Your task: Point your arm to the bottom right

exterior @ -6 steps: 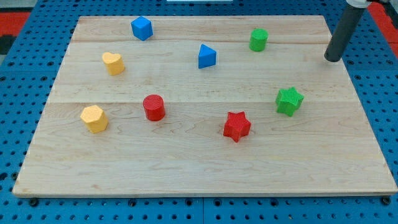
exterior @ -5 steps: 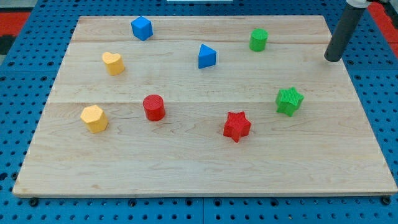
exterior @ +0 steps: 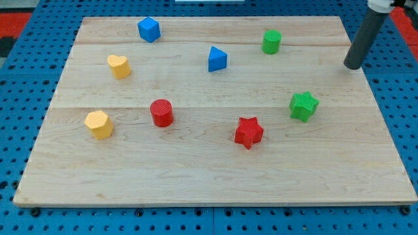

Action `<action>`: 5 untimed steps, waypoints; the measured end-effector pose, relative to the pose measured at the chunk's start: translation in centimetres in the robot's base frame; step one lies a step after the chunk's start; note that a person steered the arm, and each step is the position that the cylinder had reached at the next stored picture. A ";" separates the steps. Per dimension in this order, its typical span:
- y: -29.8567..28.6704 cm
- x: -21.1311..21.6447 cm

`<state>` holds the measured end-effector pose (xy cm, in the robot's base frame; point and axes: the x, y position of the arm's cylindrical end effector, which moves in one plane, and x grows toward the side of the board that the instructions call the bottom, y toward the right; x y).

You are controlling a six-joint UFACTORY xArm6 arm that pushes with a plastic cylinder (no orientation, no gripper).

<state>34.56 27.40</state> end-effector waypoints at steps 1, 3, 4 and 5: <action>-0.3 -3.4; -1.0 -6.2; 0.3 -0.4; 4.2 5.9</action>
